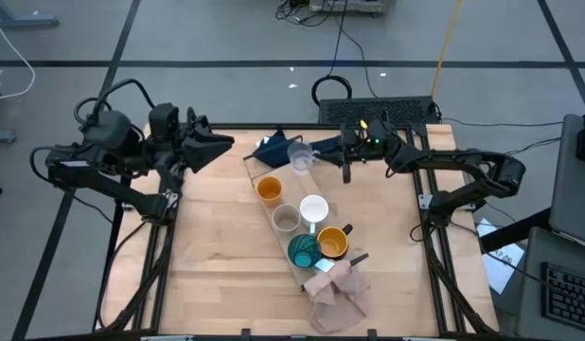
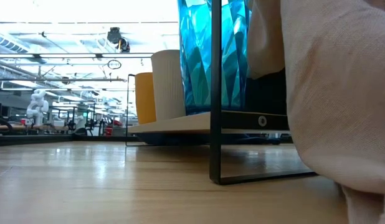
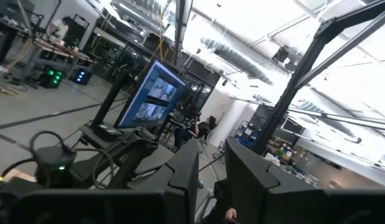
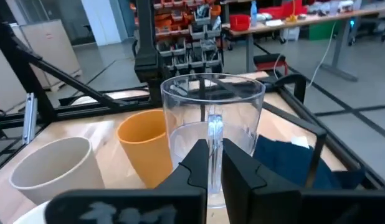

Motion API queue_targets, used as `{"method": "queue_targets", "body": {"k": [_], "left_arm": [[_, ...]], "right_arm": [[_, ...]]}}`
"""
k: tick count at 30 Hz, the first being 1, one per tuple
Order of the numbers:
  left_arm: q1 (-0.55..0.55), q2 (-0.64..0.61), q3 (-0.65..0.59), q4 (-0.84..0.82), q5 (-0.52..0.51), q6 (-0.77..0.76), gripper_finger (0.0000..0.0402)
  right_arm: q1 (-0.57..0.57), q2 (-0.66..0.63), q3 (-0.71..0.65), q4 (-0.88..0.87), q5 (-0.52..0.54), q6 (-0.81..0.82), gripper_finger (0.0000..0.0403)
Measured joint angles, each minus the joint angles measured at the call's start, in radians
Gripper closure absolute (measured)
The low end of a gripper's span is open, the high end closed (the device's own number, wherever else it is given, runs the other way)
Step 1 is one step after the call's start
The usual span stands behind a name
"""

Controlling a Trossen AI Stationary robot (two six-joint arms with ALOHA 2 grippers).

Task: Stack small to large cups/mugs on shelf
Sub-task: Put the transparent mug on the shelf

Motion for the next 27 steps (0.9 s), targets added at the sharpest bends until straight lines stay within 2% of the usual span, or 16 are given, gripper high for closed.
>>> {"method": "queue_targets", "body": {"k": [12, 27], "left_arm": [[0.001, 0.002, 0.000, -0.002, -0.031, 0.002, 0.0323], [0.001, 0.002, 0.000, 0.005, -0.032, -0.002, 0.0323]], "right_arm": [[0.016, 0.023, -0.101, 0.043, 0.026, -0.015, 0.0393], [0.074, 0.203, -0.109, 0.240, 0.029, -0.020, 0.0393]]}}
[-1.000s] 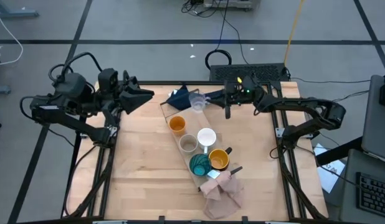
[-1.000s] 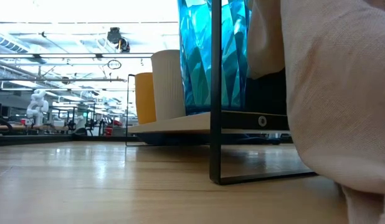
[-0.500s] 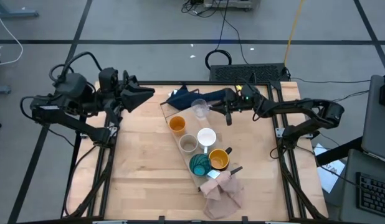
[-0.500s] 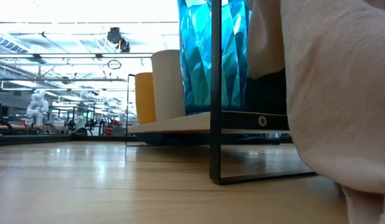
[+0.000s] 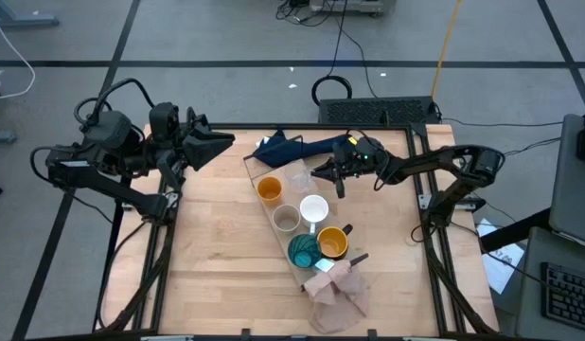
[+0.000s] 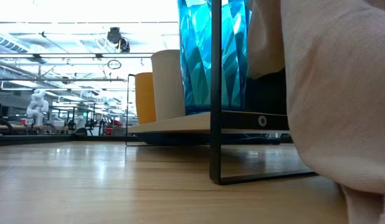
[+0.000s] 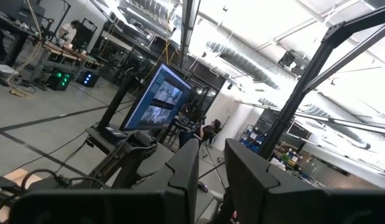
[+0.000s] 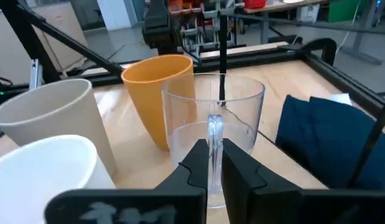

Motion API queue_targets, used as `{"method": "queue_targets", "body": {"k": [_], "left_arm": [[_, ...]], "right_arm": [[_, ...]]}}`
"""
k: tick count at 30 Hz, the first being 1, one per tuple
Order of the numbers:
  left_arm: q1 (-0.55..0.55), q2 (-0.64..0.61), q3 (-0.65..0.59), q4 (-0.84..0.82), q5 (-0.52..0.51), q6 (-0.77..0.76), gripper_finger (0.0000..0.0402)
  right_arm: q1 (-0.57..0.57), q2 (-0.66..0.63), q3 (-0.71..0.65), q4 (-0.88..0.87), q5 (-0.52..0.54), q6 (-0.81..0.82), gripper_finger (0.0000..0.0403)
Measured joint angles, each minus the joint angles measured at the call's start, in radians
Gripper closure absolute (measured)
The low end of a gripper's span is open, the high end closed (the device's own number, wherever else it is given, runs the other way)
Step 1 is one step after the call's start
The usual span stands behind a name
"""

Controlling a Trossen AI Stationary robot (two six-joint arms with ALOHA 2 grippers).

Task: Stack small to large cups/mugs on shelf
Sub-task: Put the transparent mug on the shelf

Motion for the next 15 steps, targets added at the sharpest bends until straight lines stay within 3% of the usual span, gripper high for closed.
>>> {"method": "queue_targets", "body": {"k": [7, 15], "left_arm": [[0.000, 0.000, 0.000, 0.000, 0.000, 0.001, 0.0323], [0.000, 0.000, 0.000, -0.002, 0.000, 0.002, 0.0323]], "right_arm": [[0.004, 0.085, 0.001, 0.034, -0.004, 0.024, 0.0393], [0.005, 0.093, 0.001, 0.058, 0.000, 0.018, 0.0393]]}}
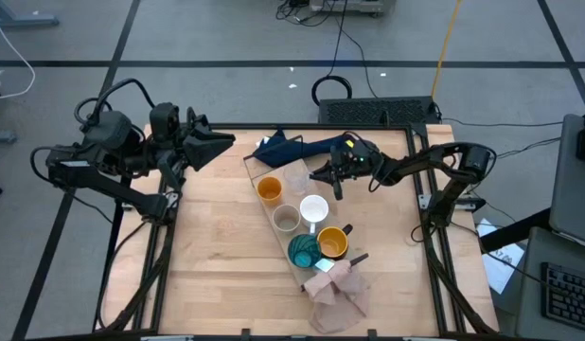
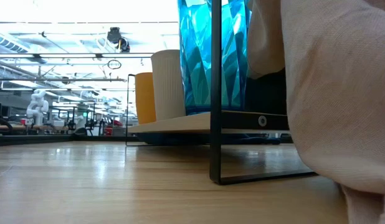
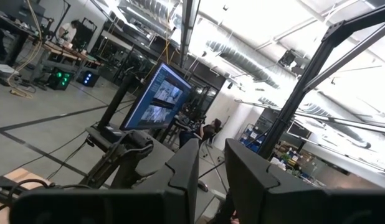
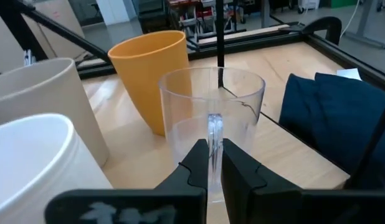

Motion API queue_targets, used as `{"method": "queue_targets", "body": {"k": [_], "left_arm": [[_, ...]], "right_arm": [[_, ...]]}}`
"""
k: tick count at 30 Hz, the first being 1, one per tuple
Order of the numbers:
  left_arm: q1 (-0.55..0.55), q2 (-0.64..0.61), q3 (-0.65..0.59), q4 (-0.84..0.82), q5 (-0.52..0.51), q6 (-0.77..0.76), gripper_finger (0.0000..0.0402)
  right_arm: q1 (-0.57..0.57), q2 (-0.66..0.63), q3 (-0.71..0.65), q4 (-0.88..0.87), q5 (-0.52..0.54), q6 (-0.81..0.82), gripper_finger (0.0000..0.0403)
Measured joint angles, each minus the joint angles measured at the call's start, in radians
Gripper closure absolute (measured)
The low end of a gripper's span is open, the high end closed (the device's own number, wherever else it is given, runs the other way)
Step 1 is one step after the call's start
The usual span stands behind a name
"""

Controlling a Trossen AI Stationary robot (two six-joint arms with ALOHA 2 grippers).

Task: Stack small to large cups/mugs on shelf
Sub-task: Put the transparent mug on the shelf

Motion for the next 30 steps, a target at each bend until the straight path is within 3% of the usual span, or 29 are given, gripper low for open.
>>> {"method": "queue_targets", "body": {"k": [30], "left_arm": [[0.000, 0.000, 0.000, -0.054, 0.001, 0.019, 0.0323]], "right_arm": [[0.007, 0.000, -0.001, -0.057, -0.006, -0.023, 0.0356]]}}
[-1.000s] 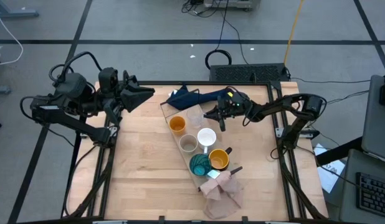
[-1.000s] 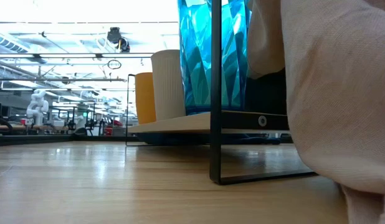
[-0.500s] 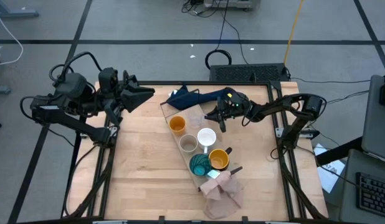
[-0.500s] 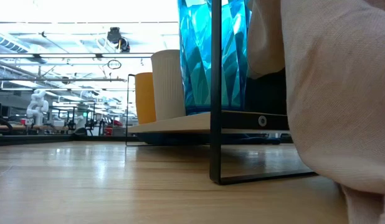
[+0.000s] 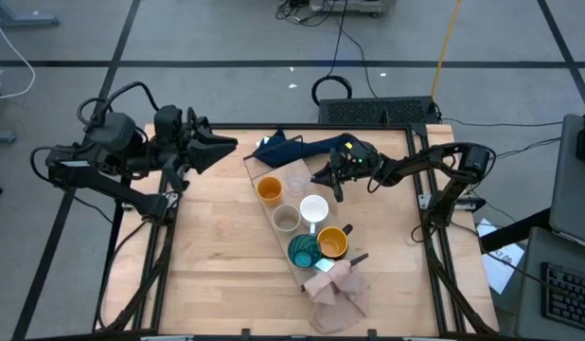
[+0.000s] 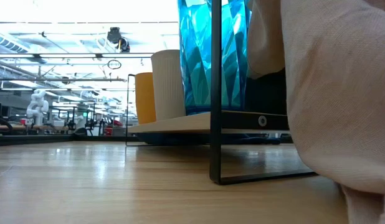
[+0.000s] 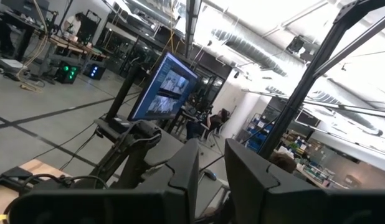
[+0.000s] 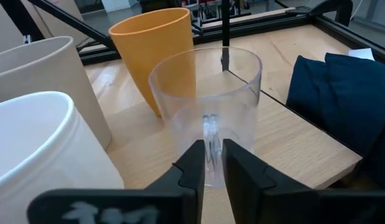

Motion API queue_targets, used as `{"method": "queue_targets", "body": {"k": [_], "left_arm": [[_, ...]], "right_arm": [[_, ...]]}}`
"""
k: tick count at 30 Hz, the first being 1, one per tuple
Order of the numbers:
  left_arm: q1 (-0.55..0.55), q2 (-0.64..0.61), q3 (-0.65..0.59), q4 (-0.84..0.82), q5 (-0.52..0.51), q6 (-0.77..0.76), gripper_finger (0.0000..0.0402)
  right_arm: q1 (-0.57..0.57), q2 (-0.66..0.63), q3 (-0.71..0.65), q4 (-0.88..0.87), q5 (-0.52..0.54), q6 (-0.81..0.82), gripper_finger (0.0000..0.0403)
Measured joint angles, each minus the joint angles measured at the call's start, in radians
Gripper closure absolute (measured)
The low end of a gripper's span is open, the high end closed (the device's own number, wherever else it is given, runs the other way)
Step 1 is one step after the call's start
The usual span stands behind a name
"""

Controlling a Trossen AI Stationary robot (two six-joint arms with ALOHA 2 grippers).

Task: Stack small to large cups/mugs on shelf
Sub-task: Put the transparent mug on the shelf, then return to Home Position

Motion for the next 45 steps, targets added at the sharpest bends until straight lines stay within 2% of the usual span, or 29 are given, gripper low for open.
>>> {"method": "queue_targets", "body": {"k": [11, 20, 24, 29, 33, 41, 45], "left_arm": [[0.000, 0.000, 0.000, -0.006, 0.001, 0.000, 0.0323], [0.000, 0.000, 0.000, -0.007, 0.001, 0.019, 0.0323], [0.000, 0.000, 0.000, -0.007, 0.001, 0.043, 0.0323], [0.000, 0.000, 0.000, -0.015, 0.000, 0.094, 0.0323], [0.000, 0.000, 0.000, -0.033, -0.011, 0.151, 0.0323], [0.000, 0.000, 0.000, -0.214, -0.136, 0.215, 0.0323], [0.000, 0.000, 0.000, -0.332, -0.178, 0.265, 0.0324]], "right_arm": [[0.000, 0.000, 0.000, 0.005, 0.000, -0.056, 0.0323], [0.000, -0.002, 0.000, 0.006, 0.000, -0.018, 0.0253], [-0.001, -0.041, 0.000, -0.022, 0.000, -0.019, 0.0227], [-0.002, -0.152, 0.000, -0.040, 0.000, -0.023, 0.0212], [0.004, -0.290, 0.000, -0.121, 0.000, 0.005, 0.0213], [0.077, -0.594, 0.000, -0.157, 0.003, 0.246, 0.0227], [0.133, -0.719, 0.000, -0.167, 0.021, 0.324, 0.0251]]}}
